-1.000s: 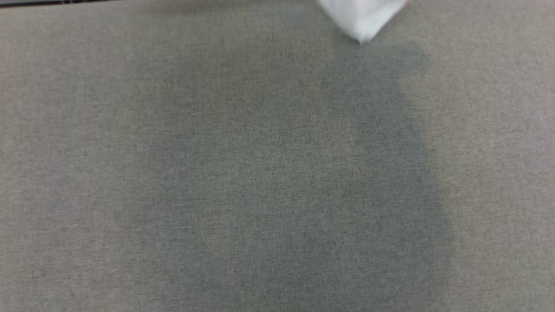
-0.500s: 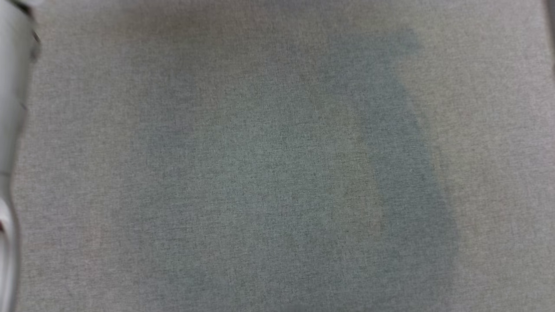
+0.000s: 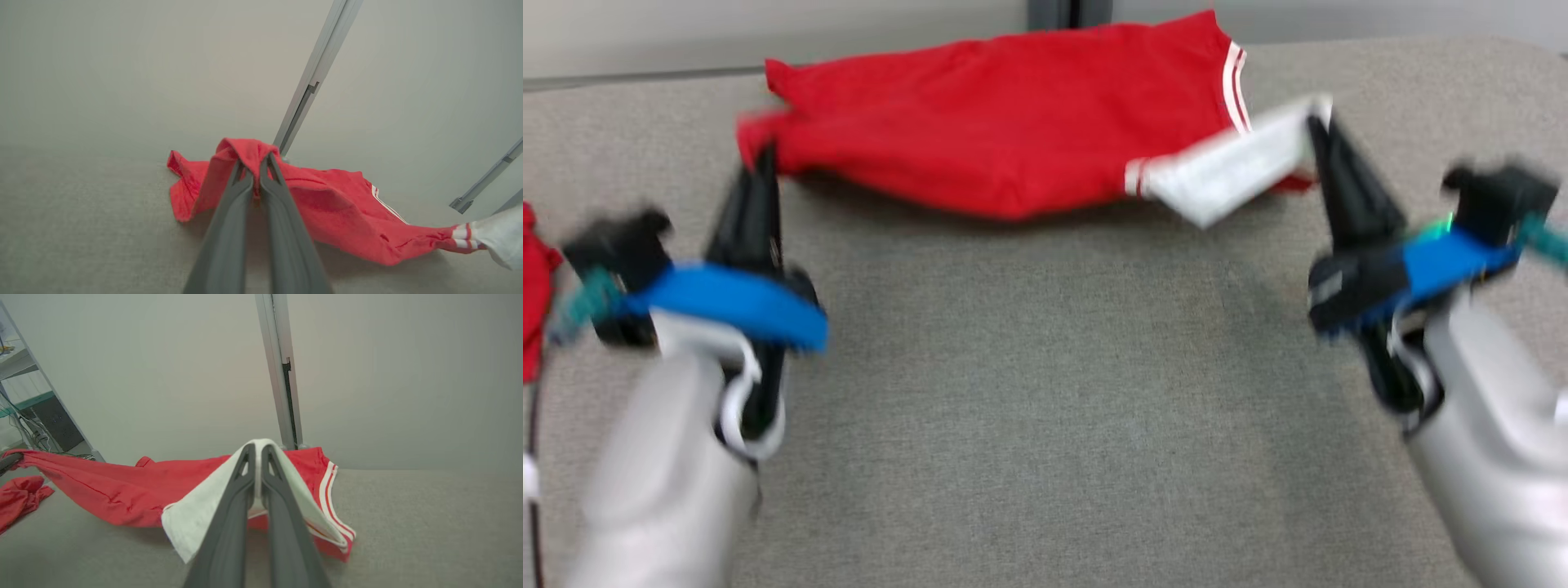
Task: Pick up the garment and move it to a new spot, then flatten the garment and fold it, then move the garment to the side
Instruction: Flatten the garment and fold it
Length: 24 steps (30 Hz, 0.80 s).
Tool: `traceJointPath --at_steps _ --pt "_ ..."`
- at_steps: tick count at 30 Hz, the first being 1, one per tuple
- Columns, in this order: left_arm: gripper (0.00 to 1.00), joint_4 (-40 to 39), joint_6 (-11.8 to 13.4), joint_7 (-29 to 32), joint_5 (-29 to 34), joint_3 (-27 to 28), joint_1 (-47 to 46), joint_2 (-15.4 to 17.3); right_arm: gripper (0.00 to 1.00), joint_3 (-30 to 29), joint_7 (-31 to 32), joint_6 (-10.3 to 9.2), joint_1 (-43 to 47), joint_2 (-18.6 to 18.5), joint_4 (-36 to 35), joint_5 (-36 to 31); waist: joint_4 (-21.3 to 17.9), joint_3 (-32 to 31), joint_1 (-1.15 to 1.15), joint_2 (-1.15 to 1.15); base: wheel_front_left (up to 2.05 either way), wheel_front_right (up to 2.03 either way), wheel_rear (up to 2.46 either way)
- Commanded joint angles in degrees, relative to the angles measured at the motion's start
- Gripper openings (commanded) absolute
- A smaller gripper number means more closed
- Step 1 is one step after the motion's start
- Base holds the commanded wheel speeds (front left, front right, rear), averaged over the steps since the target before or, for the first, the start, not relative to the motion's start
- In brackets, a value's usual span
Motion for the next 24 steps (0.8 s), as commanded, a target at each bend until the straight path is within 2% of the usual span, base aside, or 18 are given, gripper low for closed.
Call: traceJointPath --at_steps 1,6,13,24 --pt "0.00 -1.6 0.3 -0.3 1.0 1.4 3.5 -0.6 0.00 -0.8 -0.2 0.01 4.0 -0.4 -1.6 0.7 -0.2 -1.0 0.01 0.01 0.00 0.00 0.00" --pt "0.00 -6.3 0.3 -0.3 3.5 5.5 16.1 -3.6 0.00 -2.8 0.0 0.01 18.1 0.1 -5.8 2.0 0.4 -4.0 0.01 0.01 0.00 0.00 0.00" --pt "0.00 -7.1 -0.3 -0.3 5.3 10.5 26.8 -8.1 0.00 -7.0 2.0 0.01 33.3 2.6 -10.7 0.8 1.6 -8.0 0.01 0.01 0.00 0.00 0.00" --pt "0.00 -9.8 -0.5 -0.3 8.6 14.8 41.4 -11.0 0.00 -15.0 10.5 0.01 52.4 8.2 -25.2 -3.3 1.3 -13.8 0.01 0.01 0.00 0.00 0.00"
